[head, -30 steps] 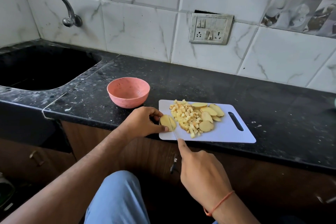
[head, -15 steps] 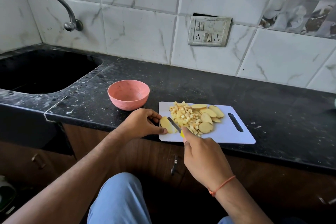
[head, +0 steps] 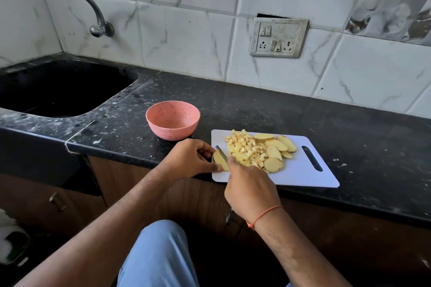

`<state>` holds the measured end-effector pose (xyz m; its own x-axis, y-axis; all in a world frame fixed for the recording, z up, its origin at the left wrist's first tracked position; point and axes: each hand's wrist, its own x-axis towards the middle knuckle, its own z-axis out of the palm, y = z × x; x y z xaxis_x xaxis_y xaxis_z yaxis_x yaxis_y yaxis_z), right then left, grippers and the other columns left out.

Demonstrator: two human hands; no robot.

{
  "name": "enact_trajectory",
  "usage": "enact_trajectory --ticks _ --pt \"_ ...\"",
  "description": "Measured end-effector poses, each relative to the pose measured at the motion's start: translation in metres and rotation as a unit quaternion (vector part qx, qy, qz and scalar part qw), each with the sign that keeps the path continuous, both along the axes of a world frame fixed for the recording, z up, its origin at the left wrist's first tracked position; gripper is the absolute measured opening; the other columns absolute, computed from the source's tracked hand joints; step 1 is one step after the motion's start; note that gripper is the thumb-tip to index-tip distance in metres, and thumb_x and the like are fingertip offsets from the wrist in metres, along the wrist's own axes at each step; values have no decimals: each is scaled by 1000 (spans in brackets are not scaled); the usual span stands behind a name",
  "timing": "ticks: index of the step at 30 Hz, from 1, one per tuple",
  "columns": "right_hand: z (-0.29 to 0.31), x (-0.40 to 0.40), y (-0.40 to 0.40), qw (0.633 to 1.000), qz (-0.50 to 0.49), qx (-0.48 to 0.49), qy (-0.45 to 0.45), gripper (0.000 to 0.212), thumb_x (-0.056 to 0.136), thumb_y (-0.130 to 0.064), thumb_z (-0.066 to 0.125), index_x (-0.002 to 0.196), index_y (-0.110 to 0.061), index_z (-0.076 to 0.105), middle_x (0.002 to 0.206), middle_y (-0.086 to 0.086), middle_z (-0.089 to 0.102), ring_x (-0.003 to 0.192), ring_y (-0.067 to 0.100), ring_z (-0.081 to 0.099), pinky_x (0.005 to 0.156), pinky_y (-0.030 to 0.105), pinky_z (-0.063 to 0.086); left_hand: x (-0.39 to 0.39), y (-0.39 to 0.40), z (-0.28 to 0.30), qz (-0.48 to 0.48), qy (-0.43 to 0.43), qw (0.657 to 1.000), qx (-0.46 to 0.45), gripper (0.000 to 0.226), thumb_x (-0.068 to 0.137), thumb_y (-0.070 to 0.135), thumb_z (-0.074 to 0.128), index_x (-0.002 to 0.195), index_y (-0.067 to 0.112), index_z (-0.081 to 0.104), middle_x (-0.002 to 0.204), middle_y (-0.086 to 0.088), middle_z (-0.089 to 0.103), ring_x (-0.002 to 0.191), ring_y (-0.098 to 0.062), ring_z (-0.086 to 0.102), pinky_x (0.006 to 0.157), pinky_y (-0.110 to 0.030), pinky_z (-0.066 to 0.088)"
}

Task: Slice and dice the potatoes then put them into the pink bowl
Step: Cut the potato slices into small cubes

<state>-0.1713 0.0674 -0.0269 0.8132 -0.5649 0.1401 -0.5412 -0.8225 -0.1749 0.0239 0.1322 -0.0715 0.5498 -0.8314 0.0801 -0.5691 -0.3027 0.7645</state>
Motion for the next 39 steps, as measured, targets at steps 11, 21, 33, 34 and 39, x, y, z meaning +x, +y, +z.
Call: enact_trajectory --ticks 11,21,33,34,39 --pt "-2 -75 29 999 -8 12 29 62 109 -25 38 165 -31 13 69 -8 50 58 9 48 51 22 34 -4 0 1 4 -1 1000 -7 52 68 46 99 112 26 78 90 14 76 72 5 67 67 -11 53" --pt "4 -76 30 998 -19 41 -46 57 110 -32 35 165 -34 19 64 -9 51 54 11 50 45 22 30 1 2 2 -19 15 1000 -5 47 75 42 95 115 25 79 92 11 78 82 -7 73 74 -22 61" --pt "-3 -7 14 999 -11 9 -44 59 105 -20 43 162 -22 30 100 5 71 90 24 67 67 33 47 4 -1 -2 -8 26 999 -21 38 74 39 96 106 24 83 84 11 79 70 -3 69 70 -21 58" --pt "-4 -4 15 999 -11 9 -40 59 105 -20 43 162 -22 30 101 6 71 91 25 67 67 34 48 4 -1 -2 -7 25 999 -21 38 73 40 96 106 24 83 84 11 79 71 -4 70 72 -22 59" --pt "-1 8 16 1000 -27 -1 0 63 103 -17 46 163 -20 28 110 11 69 100 28 66 68 33 41 4 -2 -2 -6 14 1000 -18 37 74 40 96 105 24 83 82 13 79 68 1 68 65 -16 54"
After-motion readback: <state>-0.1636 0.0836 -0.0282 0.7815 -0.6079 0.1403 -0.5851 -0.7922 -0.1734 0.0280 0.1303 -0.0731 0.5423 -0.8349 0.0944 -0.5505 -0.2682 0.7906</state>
